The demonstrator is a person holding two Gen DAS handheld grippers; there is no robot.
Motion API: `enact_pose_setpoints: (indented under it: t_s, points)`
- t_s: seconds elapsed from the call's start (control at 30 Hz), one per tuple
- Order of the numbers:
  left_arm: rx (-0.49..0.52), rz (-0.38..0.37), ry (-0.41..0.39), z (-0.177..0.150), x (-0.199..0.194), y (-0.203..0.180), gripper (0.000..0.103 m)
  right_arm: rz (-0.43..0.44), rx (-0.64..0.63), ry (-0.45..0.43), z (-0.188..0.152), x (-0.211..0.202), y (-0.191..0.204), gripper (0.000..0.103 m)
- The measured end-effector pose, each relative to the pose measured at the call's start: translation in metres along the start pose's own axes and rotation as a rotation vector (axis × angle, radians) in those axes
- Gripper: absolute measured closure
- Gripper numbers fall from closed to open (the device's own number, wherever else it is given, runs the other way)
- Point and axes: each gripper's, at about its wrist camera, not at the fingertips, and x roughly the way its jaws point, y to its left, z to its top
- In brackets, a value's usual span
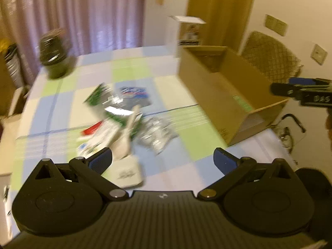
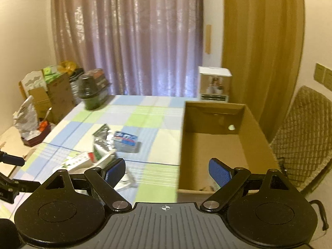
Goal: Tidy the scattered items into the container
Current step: 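Move the left tool to the white medicine box while the right tool reaches the clear plastic tray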
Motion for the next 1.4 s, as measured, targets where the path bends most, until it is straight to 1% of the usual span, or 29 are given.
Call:
enact_pose_setpoints:
  t_s: [0.13,0.27,0.4,0.53,0.73,1.0,1.17,1.37,1.4]
  points:
    - [-0.04,0.059,0.009,-0.016,-0.016,0.032,0.001,0.041,-0.034,0.015,-0.003,0.004,0.022,0.011]
    - [-0.08,0.086,0.008,-0.027,-0.028,0.056,0.001,0.073,-0.073,0.031,-0.006,0.011,0.041,0.011]
    - [-0.085,0.099,0.015,-0.035,-0.031,0.07,0.001,0.091,-0.091,0.047,-0.009,0.018,0.052,0.011]
    - [-0.067,0.107,0.028,-0.036,-0.026,0.076,0.001,0.119,-0.123,0.071,-0.012,0.028,0.062,0.011]
    - [-0.009,0.116,0.043,-0.033,-0.012,0.083,0.001,0.139,-0.133,0.113,-0.02,0.048,0.068,0.011]
    - [0.046,0.092,0.073,-0.021,0.02,0.094,0.002,0.167,-0.135,0.176,-0.031,0.084,0.072,0.011]
    - [0.138,0.098,0.102,-0.011,0.043,0.097,0.002,0.178,-0.127,0.203,-0.033,0.111,0.074,0.011]
    - [0.277,0.083,0.142,0.002,0.075,0.099,0.008,0.182,-0.114,0.221,-0.031,0.146,0.073,0.011]
    - [0.29,0.081,0.148,0.004,0.081,0.1,0.01,0.18,-0.112,0.223,-0.031,0.152,0.073,0.011]
